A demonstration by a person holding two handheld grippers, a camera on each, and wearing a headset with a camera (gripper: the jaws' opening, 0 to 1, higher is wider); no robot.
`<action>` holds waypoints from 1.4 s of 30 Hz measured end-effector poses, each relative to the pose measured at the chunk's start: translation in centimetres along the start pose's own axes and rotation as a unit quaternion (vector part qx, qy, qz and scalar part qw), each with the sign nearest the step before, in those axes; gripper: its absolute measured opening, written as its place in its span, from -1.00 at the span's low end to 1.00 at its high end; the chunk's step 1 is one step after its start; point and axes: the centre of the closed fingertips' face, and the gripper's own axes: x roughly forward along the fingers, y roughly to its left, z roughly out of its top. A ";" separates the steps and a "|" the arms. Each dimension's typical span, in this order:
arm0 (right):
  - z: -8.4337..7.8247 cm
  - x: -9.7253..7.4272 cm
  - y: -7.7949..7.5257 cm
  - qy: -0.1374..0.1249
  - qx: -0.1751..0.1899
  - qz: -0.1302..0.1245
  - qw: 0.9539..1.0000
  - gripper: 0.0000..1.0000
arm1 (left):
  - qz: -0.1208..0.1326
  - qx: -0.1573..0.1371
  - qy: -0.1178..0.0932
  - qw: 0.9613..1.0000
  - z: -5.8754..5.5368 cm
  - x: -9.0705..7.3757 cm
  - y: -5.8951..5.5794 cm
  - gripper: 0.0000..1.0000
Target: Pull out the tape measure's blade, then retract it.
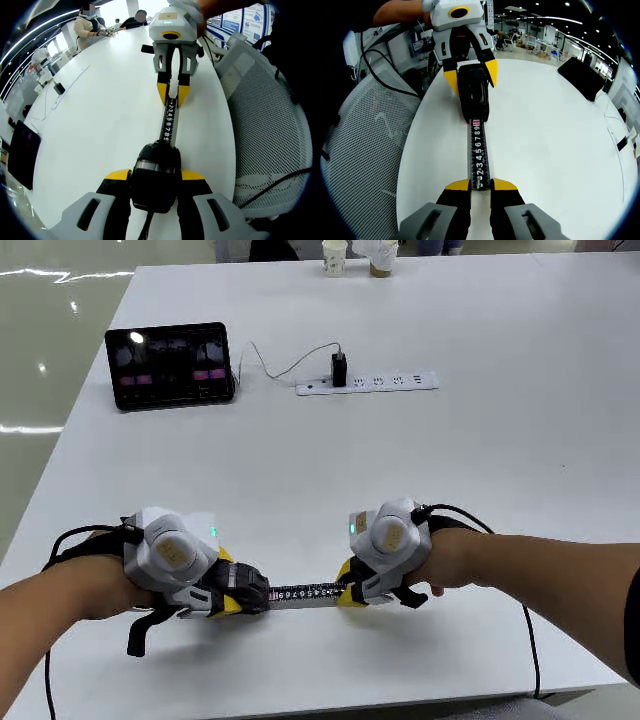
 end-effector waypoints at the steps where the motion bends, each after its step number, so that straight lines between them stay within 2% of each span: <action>1: 0.0 0.0 0.0 0.000 0.000 0.000 1.000 -0.79 | 0.000 0.000 0.000 1.000 0.0 0.0 0.0 -0.41; 31: -2.3 -1.3 0.2 0.003 0.004 -0.003 1.000 -0.79 | 0.004 -0.005 -0.002 1.000 0.2 0.2 -0.4 -0.41; 42: -2.9 -1.8 0.1 0.009 -0.005 -0.004 1.000 -0.79 | 0.004 -0.005 -0.004 1.000 0.2 0.1 -0.4 -0.41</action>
